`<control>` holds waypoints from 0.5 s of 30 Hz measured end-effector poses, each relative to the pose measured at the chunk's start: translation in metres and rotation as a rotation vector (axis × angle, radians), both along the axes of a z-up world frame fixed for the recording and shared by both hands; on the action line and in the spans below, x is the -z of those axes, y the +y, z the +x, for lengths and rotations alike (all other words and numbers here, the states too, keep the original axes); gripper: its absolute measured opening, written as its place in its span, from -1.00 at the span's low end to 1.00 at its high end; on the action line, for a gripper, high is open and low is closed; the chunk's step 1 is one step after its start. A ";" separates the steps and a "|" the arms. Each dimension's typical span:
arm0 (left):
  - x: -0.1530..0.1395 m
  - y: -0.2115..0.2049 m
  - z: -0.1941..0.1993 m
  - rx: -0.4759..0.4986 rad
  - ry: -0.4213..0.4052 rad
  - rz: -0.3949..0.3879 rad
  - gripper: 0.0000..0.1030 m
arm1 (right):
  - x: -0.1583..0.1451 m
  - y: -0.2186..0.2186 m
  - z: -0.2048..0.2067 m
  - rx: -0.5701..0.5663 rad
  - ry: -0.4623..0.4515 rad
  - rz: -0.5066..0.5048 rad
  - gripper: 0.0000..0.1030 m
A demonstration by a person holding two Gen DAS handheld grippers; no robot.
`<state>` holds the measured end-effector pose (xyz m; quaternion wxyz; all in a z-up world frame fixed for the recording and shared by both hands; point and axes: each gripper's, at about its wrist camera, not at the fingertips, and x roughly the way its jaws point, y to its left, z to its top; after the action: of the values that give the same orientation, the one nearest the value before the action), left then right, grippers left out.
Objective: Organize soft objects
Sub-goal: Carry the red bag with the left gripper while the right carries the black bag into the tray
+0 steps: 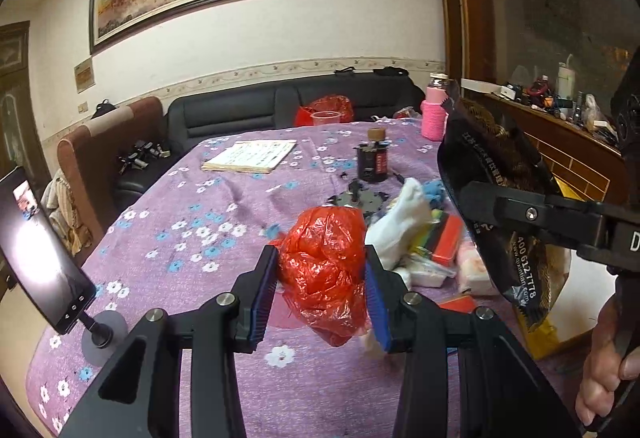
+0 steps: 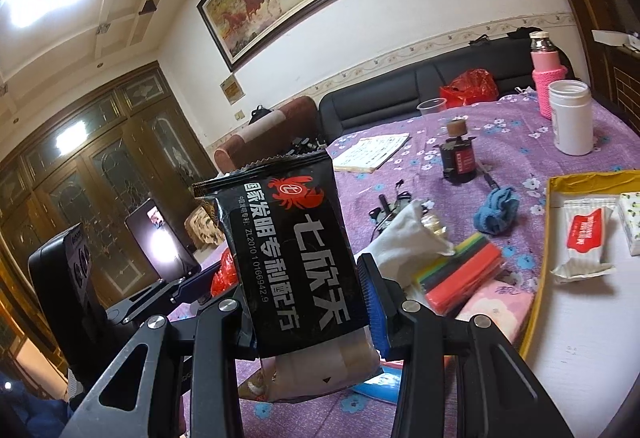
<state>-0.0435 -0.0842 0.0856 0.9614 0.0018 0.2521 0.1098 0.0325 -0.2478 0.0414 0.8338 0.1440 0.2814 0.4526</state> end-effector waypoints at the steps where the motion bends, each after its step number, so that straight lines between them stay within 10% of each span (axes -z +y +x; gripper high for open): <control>1: -0.001 -0.003 0.002 0.010 0.000 0.000 -0.22 | -0.001 -0.003 0.001 0.006 -0.002 0.002 -0.16; 15: -0.020 -0.073 0.044 0.209 0.027 -0.056 -0.22 | -0.006 -0.083 0.011 0.167 0.013 0.045 -0.16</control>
<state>0.0006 -0.1576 0.1060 0.9638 0.0026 0.2664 0.0018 0.0434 -0.3309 0.0479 0.8634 0.1886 0.2634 0.3868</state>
